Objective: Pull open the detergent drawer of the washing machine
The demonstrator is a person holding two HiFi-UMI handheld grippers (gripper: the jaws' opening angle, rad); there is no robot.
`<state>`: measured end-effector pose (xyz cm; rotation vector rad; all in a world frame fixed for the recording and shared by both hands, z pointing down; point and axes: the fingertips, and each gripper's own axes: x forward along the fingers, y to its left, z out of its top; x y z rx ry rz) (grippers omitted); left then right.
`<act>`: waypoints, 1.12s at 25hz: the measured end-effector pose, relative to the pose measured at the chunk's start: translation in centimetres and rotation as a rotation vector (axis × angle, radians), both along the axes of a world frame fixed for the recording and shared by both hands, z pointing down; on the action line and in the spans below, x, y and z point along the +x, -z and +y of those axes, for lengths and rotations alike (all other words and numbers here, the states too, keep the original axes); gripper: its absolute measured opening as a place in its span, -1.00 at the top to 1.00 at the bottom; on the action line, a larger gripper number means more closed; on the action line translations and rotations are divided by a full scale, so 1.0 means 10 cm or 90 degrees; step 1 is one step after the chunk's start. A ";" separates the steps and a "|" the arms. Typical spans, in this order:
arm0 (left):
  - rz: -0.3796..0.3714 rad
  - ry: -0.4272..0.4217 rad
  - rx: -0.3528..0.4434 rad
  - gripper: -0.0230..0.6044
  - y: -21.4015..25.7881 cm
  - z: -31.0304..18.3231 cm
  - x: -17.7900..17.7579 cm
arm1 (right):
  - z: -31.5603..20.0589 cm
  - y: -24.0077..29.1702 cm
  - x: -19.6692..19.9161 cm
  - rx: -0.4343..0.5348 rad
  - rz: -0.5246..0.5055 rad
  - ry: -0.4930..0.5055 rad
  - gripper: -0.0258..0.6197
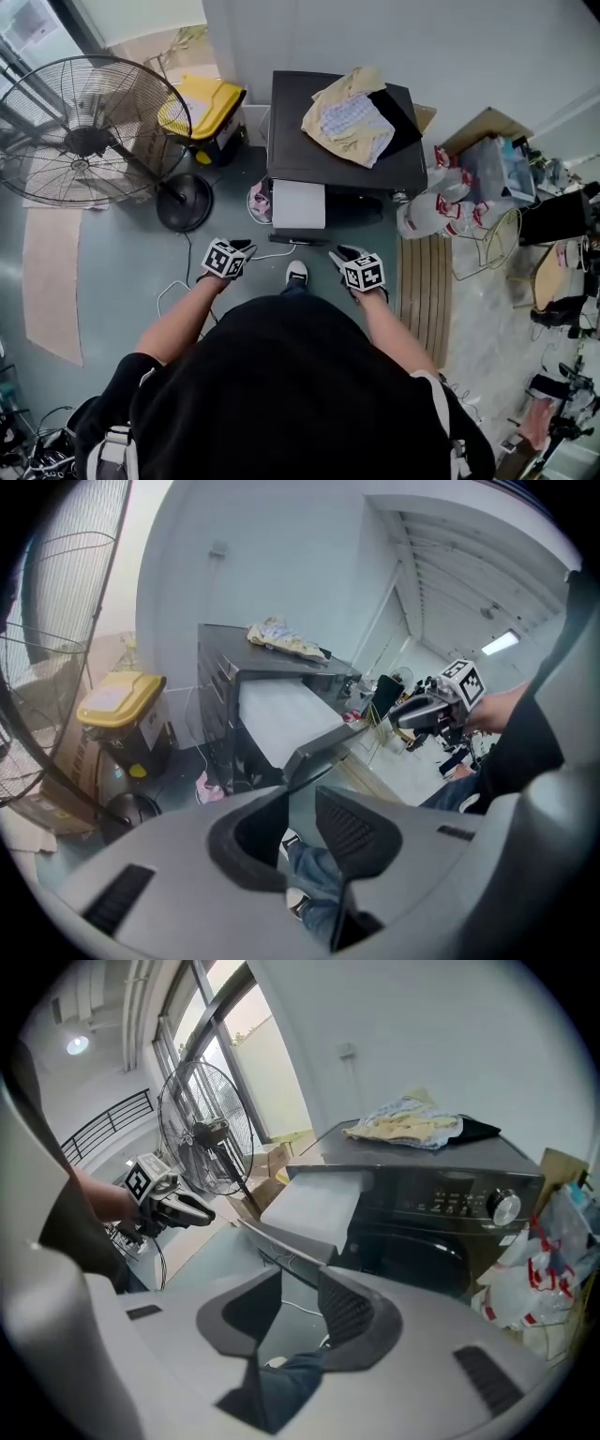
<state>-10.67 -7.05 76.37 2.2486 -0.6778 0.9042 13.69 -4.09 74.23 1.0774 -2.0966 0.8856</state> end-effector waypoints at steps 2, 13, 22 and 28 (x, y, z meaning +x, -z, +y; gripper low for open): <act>0.006 0.004 0.009 0.63 0.08 0.01 -0.05 | 0.01 0.08 -0.01 0.011 -0.001 -0.005 0.54; 0.042 0.027 0.058 0.63 0.48 -0.01 -0.29 | 0.04 0.51 -0.17 0.071 -0.007 -0.013 0.54; 0.070 0.047 0.100 0.63 0.83 0.06 -0.45 | 0.18 0.90 -0.35 0.116 -0.038 -0.023 0.54; 0.088 0.067 0.121 0.63 1.00 0.13 -0.56 | 0.28 1.17 -0.43 0.150 -0.056 -0.034 0.54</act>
